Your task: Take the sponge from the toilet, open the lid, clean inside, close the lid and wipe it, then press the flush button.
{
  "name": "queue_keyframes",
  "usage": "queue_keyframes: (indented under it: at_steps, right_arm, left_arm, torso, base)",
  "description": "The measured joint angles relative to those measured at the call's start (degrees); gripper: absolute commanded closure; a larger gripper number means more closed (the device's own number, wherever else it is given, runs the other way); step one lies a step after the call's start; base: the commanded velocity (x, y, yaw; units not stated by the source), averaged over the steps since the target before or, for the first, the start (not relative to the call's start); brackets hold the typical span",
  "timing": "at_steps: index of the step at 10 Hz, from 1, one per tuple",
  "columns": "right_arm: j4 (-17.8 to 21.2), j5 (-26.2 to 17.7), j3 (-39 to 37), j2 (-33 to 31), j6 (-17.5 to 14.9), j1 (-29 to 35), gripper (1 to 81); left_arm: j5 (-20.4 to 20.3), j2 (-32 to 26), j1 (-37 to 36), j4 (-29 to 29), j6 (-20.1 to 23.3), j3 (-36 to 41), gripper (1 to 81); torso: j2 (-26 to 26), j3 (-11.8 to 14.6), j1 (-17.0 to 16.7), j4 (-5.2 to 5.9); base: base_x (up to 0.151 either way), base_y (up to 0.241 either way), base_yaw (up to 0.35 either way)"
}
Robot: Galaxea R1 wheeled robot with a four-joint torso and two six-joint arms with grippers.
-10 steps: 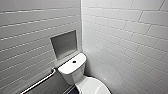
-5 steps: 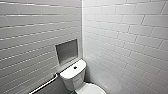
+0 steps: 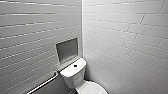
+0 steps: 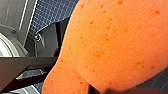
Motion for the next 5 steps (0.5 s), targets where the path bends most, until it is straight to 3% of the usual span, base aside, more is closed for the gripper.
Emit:
queue_keyframes:
  at_steps: [3,5]
  right_arm:
    - [-0.09,0.0,-1.26,0.66,0.0,0.2,81.1]
    - [-0.11,0.0,-1.26,0.68,0.0,0.22,81.1]
  left_arm:
    - [-0.12,0.0,-0.2,0.0,0.0,0.0,1.0]
    - [-0.09,0.0,-0.16,0.0,0.0,0.0,1.0]
  torso:
    - [0.35,0.0,-0.57,-0.02]
    - [3.47,0.02,-2.73,-0.02]
  base:
    - [0.0,0.0,0.0]
    - [0.0,0.0,0.0]
